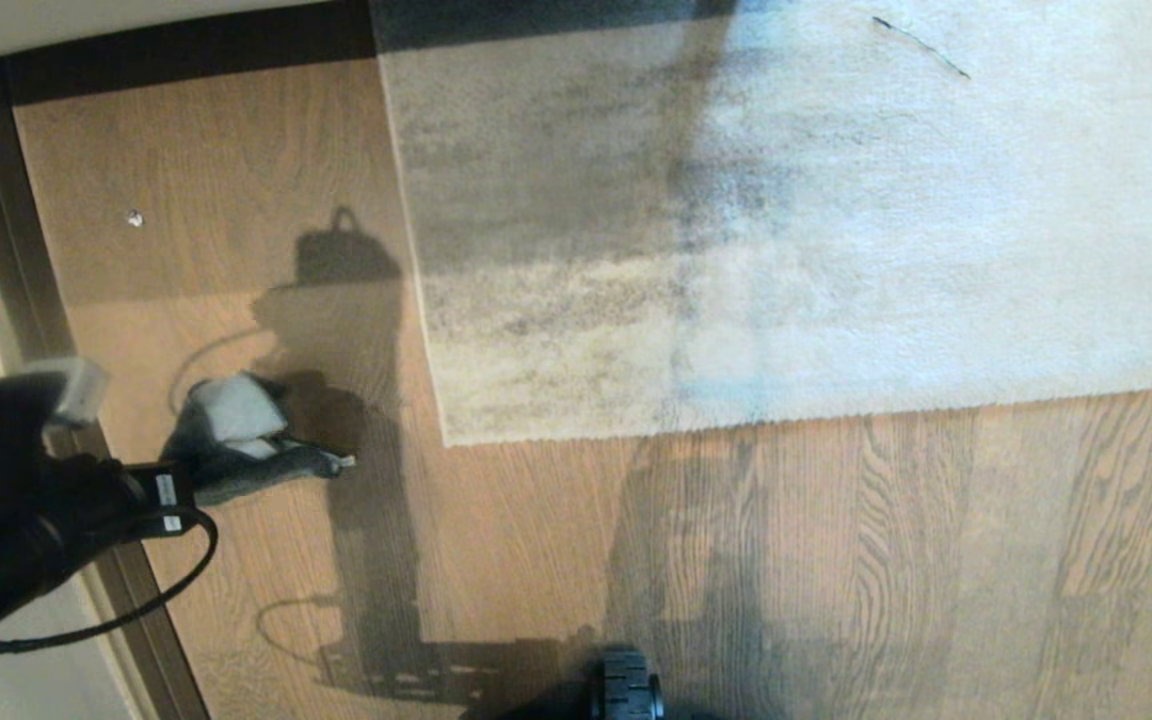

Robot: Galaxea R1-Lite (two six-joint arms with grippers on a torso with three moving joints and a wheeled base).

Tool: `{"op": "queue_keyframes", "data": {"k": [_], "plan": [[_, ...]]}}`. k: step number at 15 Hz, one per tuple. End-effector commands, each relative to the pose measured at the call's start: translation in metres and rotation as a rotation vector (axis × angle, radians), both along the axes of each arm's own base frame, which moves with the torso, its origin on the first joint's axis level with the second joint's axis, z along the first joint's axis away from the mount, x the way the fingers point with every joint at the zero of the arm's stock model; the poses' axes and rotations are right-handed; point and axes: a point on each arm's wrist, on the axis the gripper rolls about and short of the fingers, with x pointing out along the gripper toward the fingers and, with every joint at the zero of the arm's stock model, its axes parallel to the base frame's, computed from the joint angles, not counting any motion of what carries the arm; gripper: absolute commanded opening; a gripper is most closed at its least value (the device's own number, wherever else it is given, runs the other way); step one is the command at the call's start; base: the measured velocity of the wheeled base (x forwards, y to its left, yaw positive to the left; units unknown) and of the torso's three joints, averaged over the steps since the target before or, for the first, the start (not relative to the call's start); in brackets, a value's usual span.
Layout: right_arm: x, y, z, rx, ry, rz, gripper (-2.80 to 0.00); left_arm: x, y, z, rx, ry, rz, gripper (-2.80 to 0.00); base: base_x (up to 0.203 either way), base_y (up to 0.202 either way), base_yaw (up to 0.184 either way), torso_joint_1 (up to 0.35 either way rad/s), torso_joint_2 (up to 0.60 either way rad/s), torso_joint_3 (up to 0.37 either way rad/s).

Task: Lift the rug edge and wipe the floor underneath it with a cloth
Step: Put down the rag

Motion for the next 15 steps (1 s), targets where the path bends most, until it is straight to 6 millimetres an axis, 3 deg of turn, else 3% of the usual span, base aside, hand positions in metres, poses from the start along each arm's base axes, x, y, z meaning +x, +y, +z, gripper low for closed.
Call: {"op": "queue_keyframes", "data": {"k": [1,11,12,15], "plan": [[0.0001,0.0000,0.0000,0.000,0.001,0.001,-2.80,0.0074,0.0059,-0.0040,-0.001,0.017,0.010,-2.80,0.000,0.000,0.000,0.000,0.00,0.000],[0.0001,0.0000,0.0000,0.000,0.002,0.001,-2.80,0.0136,0.0081,-0.0097,-0.006,0.034,-0.002,-2.80,0.000,0.000,0.000,0.000,0.00,0.000],[0.0001,0.0000,0.0000,0.000,0.001,0.001,-2.80,0.0139,0.0081,-0.0108,-0.006,0.033,-0.002,0.00,0.000,0.000,0.000,0.000,0.00,0.000],[0.0002,0.0000,0.0000,0.000,0.003,0.001,-2.80,0.0163,0.0079,-0.0118,-0.016,0.030,-0.027,0.00,0.000,0.000,0.000,0.000,0.00,0.000]]}}
